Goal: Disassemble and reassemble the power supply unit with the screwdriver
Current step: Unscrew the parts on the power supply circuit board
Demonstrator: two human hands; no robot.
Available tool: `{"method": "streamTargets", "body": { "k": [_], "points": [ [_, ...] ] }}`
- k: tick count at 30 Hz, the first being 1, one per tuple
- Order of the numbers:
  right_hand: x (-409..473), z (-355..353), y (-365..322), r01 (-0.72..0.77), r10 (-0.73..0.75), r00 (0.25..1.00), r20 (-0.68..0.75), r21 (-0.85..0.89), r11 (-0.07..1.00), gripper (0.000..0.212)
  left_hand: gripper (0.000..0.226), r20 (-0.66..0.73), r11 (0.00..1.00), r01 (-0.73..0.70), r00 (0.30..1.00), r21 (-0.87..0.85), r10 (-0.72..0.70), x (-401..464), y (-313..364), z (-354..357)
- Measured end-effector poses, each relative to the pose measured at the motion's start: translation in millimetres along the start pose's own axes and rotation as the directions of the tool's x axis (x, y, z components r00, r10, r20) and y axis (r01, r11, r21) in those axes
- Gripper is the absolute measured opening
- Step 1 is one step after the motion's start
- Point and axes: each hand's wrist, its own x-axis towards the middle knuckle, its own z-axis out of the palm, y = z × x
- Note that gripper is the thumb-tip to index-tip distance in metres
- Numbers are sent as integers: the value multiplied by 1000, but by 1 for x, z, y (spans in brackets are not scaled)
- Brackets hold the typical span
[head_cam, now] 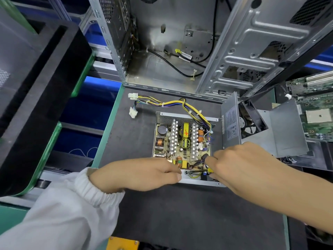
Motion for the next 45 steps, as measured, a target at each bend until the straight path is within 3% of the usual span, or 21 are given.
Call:
{"method": "streamTargets", "body": {
  "k": [6,21,25,28,31,35,45],
  "points": [
    [2,3,1,-2,2,1000,9,13,1000,8,32,22,959,78,997,-273,-75,7,-12,2],
    [-4,5,8,-13,13,1000,-2,61,998,5,30,42,925,10,999,-379,6,8,-18,2],
    [-9,4,10,-17,18,1000,-8,65,998,5,29,53,937,-43,996,-346,65,10,-21,2],
    [-12,4,11,-26,27,1000,-6,65,998,7,40,27,949,-92,994,-303,105,11,-20,3],
    [-14,5,12,-33,33,999,-6,69,997,7,43,56,960,-90,993,-264,108,13,-18,1],
    [-16,9,12,-44,45,999,-22,63,997,22,39,102,982,-74,990,-175,93,19,-15,0],
    [-11,19,8,-29,31,998,-54,41,999,18,47,174,997,-74,982,-25,77,26,-15,-2]
  ]
}}
